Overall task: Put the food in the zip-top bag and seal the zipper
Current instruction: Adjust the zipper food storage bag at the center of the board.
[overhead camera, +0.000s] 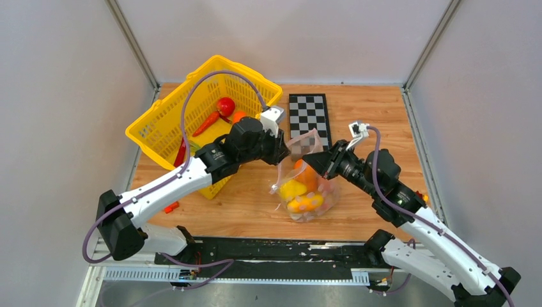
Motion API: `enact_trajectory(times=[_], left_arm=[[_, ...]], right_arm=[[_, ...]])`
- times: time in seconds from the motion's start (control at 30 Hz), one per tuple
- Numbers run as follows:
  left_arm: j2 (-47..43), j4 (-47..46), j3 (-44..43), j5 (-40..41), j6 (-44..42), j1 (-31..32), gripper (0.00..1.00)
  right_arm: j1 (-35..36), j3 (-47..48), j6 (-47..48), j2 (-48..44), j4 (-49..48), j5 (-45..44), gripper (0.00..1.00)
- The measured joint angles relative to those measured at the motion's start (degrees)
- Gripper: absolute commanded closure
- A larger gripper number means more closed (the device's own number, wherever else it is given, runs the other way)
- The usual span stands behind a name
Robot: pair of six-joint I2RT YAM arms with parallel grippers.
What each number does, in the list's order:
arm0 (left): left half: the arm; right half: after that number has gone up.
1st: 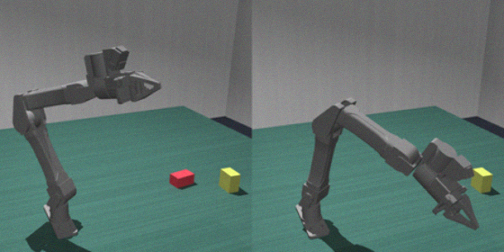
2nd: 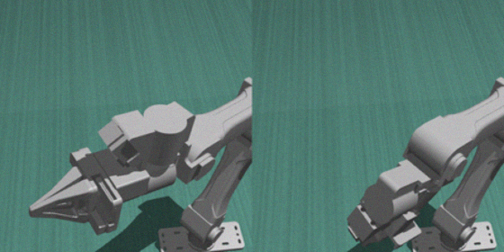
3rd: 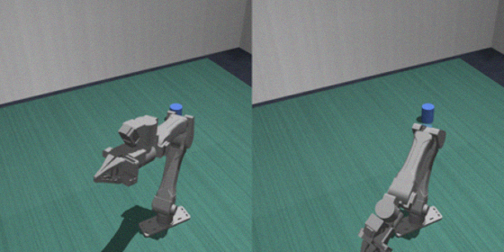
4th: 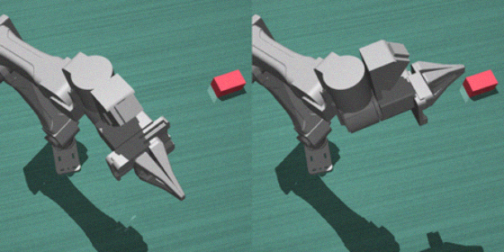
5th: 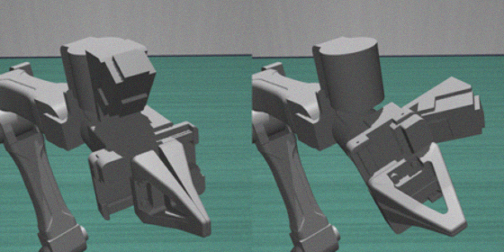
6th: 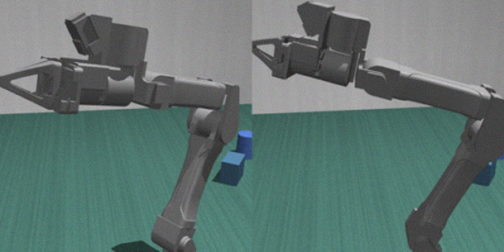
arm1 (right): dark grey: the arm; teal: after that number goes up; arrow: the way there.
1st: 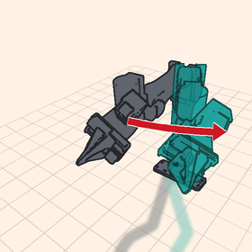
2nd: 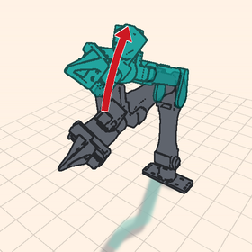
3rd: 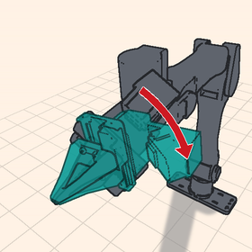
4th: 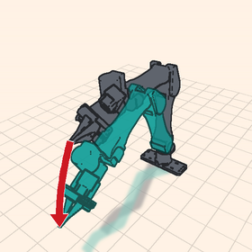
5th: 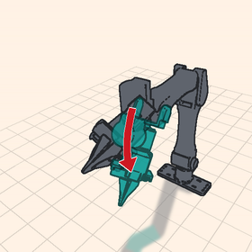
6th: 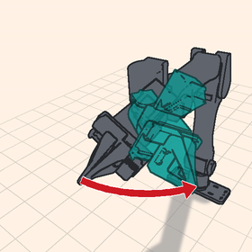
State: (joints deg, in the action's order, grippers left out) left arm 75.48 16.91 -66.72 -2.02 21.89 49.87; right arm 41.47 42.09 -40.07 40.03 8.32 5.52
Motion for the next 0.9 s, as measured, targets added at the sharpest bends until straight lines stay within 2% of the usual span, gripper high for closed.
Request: enact_trajectory(times=[0.03, 0.3, 0.57, 0.73, 0.9], left_arm=[[-0.1, -0.5, 0.0, -0.8, 0.3, 0.0, 0.84], [-2.0, -4.9, 0.8, -5.0, 5.3, 0.0, 1.00], [-6.5, -7.6, 2.3, -5.5, 12.9, 0.0, 1.00], [-9.4, -8.3, 3.7, -5.0, 18.3, 0.0, 1.00], [-13.2, -6.4, 4.8, -1.0, 21.9, 0.0, 1.00]], right_arm=[[0.0, 1.1, 0.7, 1.0, 0.6, 0.7, 1.00], [0.0, 10.3, 6.4, 10.2, 6.2, 7.5, 0.99], [0.0, 21.9, 14.3, 15.8, 15.1, 8.9, 0.99], [0.0, 25.0, 18.4, 16.8, 19.5, 7.6, 1.00], [0.1, 37.2, 23.5, 23.3, 33.2, 4.3, 1.00]])
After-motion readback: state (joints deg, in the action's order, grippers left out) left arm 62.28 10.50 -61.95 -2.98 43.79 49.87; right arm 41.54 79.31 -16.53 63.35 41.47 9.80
